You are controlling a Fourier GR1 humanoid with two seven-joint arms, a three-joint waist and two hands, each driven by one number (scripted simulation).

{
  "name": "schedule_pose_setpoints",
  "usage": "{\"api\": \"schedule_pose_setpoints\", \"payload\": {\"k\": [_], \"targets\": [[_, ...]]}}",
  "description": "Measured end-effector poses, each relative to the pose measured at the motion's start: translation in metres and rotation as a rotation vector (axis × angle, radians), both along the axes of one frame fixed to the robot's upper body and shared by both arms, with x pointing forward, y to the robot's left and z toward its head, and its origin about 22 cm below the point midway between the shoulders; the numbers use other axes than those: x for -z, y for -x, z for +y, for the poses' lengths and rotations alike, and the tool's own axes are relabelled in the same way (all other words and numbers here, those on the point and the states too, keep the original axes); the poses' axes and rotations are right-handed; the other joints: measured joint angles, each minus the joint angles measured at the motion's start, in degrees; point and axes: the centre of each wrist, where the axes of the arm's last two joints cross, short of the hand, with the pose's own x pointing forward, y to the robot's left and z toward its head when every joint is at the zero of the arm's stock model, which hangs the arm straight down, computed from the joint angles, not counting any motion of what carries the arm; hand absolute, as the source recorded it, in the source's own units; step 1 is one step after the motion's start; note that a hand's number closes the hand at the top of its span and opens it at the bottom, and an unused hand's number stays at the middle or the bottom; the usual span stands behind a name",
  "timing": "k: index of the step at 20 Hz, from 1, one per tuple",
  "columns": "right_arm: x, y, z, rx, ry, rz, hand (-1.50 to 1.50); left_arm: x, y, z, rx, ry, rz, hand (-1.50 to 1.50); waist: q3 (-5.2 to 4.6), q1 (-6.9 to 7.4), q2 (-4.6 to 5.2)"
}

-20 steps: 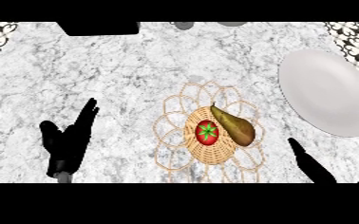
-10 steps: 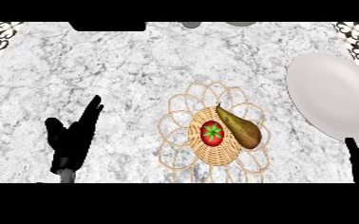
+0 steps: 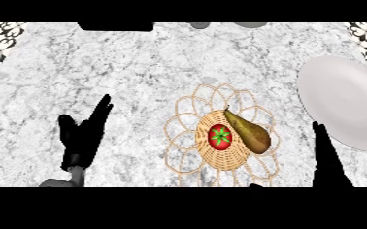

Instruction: Pick the tomato from the placemat and place it in the plate

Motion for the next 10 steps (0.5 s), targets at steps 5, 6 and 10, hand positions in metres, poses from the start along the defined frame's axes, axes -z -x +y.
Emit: {"api": "schedule_pose_setpoints", "payload": {"k": [5, 6, 10], "targets": [[0.001, -0.023, 0.037, -0.022, 0.02, 0.046, -1.5, 0.001, 0.002, 0.002, 0.001, 0.013, 0.002, 0.0, 0.16, -0.04, -0.2], [0.001, -0.026, 0.042, -0.032, 0.018, 0.057, -1.5, 0.0, 0.001, 0.003, 0.002, 0.019, 0.007, 0.0, 0.18, -0.19, -0.22], [0.005, -0.04, 0.06, -0.071, 0.018, 0.098, -1.5, 0.001, 0.002, 0.004, 0.009, 0.019, 0.005, 0.0, 0.3, -0.38, -0.33]]}}
